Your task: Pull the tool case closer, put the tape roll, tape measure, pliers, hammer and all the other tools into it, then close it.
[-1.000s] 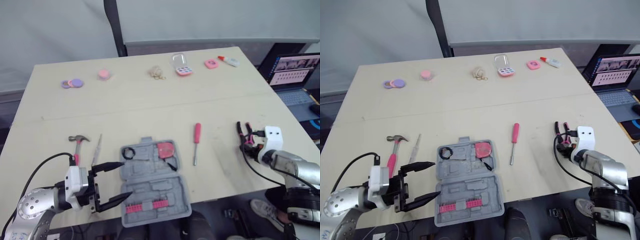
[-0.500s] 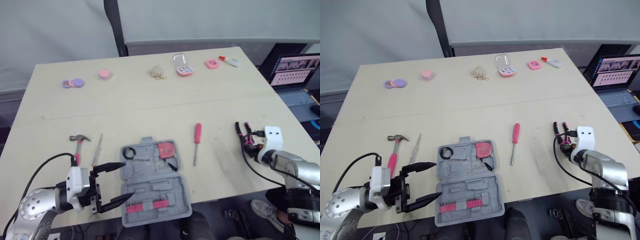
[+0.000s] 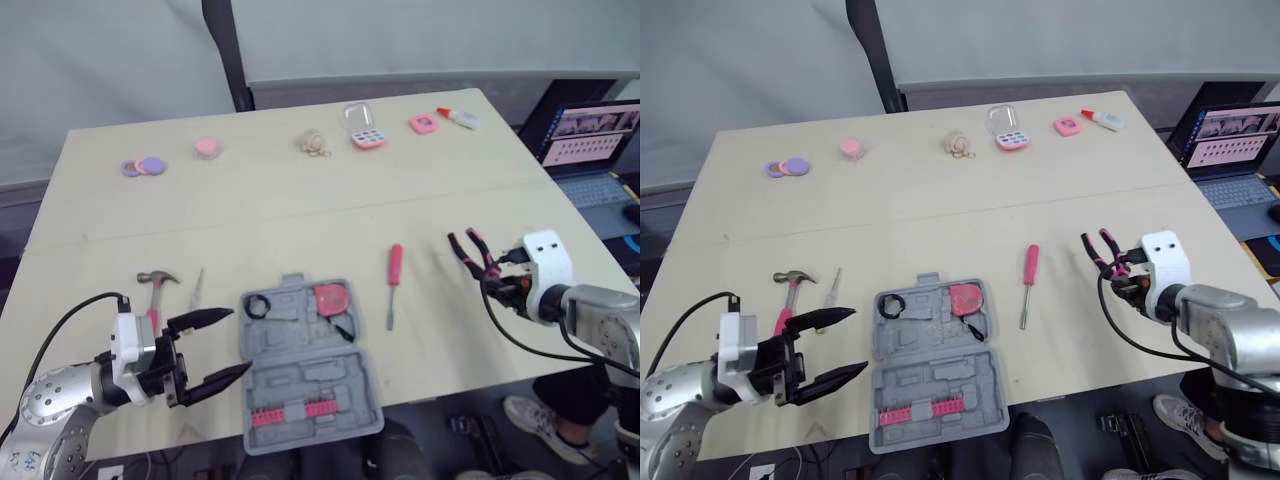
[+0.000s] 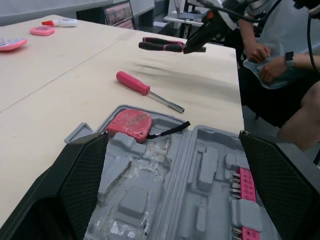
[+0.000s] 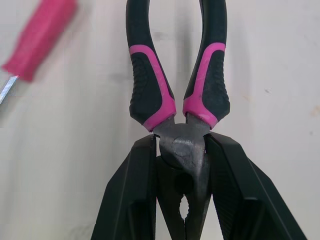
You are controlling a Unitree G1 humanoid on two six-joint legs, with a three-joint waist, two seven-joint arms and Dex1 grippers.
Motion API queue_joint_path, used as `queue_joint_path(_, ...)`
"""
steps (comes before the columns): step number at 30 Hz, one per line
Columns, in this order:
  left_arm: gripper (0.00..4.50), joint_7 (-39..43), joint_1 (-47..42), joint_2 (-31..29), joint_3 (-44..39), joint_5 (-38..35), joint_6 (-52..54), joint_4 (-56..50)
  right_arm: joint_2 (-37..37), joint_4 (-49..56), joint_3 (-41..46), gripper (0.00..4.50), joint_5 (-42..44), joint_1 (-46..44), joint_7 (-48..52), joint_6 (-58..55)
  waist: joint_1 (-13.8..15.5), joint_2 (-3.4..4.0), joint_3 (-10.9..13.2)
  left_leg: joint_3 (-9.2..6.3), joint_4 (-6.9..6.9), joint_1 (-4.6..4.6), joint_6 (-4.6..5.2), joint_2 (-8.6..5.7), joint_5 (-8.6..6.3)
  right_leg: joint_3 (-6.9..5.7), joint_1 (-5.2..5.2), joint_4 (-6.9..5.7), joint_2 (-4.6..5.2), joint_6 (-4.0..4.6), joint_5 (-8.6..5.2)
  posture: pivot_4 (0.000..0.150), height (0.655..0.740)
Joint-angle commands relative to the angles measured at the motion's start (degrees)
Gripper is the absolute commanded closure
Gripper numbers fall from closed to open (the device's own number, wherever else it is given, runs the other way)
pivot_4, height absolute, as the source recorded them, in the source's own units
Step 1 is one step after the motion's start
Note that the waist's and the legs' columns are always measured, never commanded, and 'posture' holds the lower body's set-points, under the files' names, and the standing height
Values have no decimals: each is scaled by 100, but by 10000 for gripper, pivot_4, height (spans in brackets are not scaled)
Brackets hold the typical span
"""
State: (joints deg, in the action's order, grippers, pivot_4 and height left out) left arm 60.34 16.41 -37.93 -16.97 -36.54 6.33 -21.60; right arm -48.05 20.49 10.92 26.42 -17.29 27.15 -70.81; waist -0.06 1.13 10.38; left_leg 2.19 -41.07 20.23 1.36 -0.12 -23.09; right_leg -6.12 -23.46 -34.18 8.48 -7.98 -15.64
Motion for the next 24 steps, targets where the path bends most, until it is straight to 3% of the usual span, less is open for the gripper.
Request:
queue_joint_path(1, 0, 115, 143, -50, -219, -27, -77, -9, -361, 645, -326, 35544, 363, -443, 552, -75, -14, 1, 1, 2, 0, -1, 0, 0, 0, 1, 0, 0, 0, -1, 0, 1500, 7287)
queue_joint_path(14, 0, 234, 1104, -36, -1091, -105, -196, -227, -339, 823, -2470, 35544, 1063, -2666, 1679, -772, 2, -4, 11, -9, 6, 9, 0, 20, -1, -6, -8, 16, 6, -1, 1, 1500, 7287)
queue_joint_path(24, 0, 818, 1868, -18, -1801, -223, -404, -29, -223, 1094, -4237, 35544, 1306, -4264, 2383, -1423, -25, -3, 14, -10, 6, 18, -2, 24, -4, -13, -20, 19, 7, 0, 0, 1500, 7287)
